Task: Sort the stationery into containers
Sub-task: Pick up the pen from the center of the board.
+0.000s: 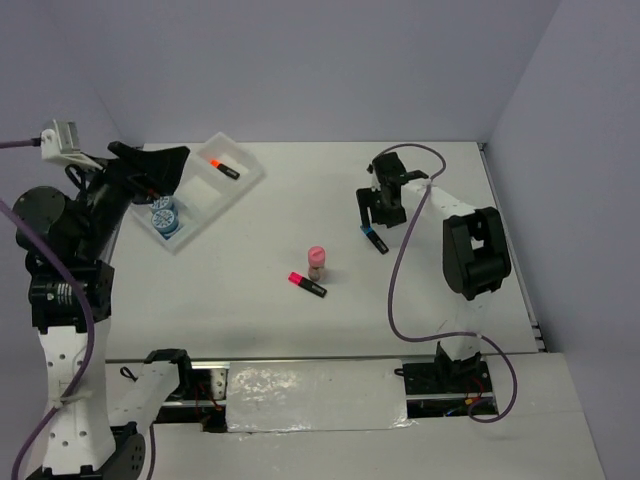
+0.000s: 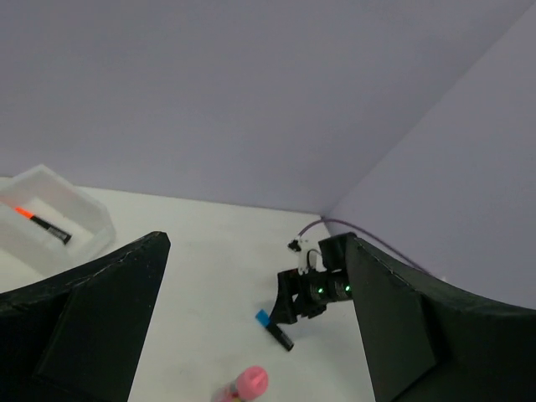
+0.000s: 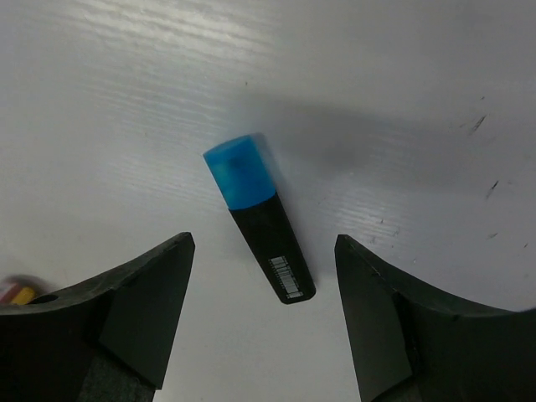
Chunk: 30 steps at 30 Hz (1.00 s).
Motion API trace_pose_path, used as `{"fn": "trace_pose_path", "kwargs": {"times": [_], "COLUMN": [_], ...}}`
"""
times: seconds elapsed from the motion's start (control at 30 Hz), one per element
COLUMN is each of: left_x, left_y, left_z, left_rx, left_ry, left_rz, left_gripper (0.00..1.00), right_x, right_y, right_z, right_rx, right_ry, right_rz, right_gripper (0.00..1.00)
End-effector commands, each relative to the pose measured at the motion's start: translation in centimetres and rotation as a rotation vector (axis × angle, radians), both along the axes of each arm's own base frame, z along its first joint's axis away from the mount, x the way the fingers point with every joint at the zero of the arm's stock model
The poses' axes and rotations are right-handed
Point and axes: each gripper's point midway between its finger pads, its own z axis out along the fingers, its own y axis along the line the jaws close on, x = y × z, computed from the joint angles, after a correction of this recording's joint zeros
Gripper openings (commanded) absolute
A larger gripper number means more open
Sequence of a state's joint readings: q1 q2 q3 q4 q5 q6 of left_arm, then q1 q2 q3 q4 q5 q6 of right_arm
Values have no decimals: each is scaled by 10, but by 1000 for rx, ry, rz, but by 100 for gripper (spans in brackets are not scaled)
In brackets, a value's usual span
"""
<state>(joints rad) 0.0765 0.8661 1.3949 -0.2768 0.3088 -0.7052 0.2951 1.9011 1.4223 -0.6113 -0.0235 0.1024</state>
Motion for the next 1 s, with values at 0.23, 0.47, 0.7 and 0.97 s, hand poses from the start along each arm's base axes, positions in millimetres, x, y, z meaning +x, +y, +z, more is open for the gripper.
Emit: {"fn": "trace_pose_path", "kwargs": {"times": [0.23,0.47,0.7,0.97], "left_x": [-7,-11,-13,1], "left_y": [-6,-11,-51,-132], "left_z": [-110,-136,-129,-108], "left_rx": [92,93,-32,-12], "left_ry": [312,359,290,297], "left_rz": [-58,-93,-320,-453], "left_gripper": [99,99,99,99], "right_x": [-48,-53,-55,-93], "right_y": [3,-4,33,100], "right_z": [-57,-60,8,152], "right_rx": [-118,-173,-21,130], "right_ry": [164,192,-27,-338], "right_rz": [54,12,19,43], "right_gripper": [64,24,10,7]}}
